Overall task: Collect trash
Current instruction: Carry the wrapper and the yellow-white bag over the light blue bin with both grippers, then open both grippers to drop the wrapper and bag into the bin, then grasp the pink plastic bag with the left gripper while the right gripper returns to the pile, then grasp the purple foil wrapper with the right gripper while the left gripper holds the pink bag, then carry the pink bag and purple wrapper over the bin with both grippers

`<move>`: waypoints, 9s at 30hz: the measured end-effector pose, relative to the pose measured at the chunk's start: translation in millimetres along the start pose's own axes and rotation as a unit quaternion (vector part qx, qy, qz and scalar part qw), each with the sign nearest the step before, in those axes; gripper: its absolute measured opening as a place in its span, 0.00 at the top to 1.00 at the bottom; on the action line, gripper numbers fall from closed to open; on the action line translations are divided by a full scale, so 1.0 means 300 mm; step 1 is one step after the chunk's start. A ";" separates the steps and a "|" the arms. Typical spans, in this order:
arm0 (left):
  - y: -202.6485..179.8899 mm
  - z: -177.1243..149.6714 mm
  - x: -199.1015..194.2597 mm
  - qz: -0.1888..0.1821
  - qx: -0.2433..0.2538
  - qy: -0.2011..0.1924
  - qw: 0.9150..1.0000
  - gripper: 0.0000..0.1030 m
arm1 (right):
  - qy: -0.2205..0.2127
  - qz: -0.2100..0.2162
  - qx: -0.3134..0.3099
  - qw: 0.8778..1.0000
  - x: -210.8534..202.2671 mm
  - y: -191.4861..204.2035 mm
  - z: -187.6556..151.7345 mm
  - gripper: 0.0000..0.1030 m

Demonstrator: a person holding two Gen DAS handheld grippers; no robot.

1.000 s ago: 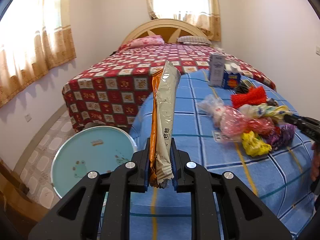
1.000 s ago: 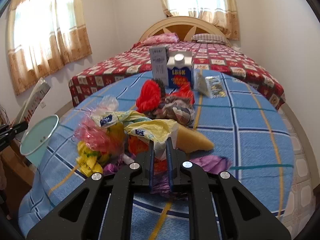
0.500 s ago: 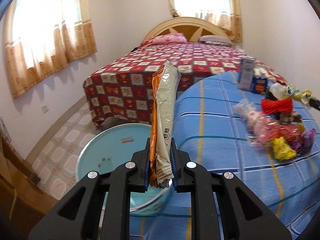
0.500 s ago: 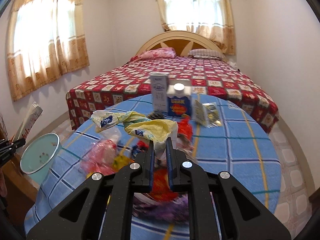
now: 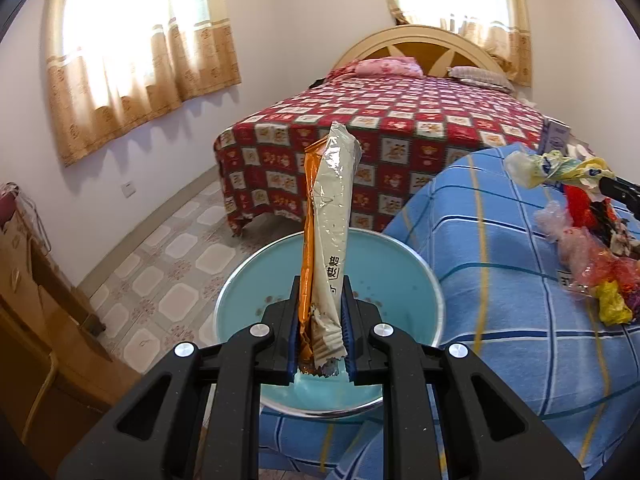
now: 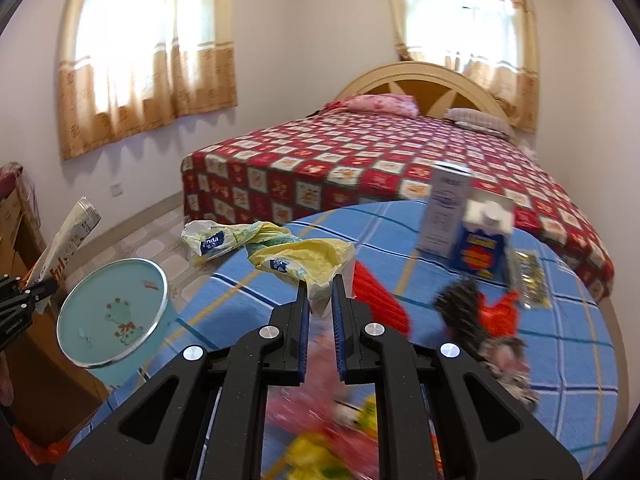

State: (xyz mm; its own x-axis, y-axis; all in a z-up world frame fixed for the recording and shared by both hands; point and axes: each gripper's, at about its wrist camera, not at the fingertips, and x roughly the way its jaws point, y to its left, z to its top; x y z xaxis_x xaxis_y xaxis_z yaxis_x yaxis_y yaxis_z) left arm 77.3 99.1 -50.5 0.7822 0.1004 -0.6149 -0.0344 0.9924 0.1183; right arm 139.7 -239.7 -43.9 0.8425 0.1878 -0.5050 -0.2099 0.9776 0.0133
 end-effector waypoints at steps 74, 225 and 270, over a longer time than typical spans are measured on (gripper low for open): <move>-0.069 -0.110 0.051 -0.036 0.004 0.046 0.998 0.29 | 0.046 0.074 -0.070 0.994 0.074 0.241 -0.061 0.43; -0.007 -0.048 0.088 0.010 0.031 0.061 0.998 1.00 | 0.003 0.070 -0.018 0.997 -0.001 -0.012 -0.022 0.89; 0.188 -0.059 0.111 0.077 -0.003 0.079 0.994 1.00 | 0.051 0.131 -0.117 0.983 0.278 0.397 0.018 0.89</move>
State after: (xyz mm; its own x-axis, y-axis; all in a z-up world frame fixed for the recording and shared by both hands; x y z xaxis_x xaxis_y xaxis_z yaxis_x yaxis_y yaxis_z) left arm 90.4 159.8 -78.2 0.6601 0.2608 -0.7045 -0.1504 0.9647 0.2162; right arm 187.8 -107.1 -79.8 0.6925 0.4074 -0.5954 -0.5315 0.8461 -0.0392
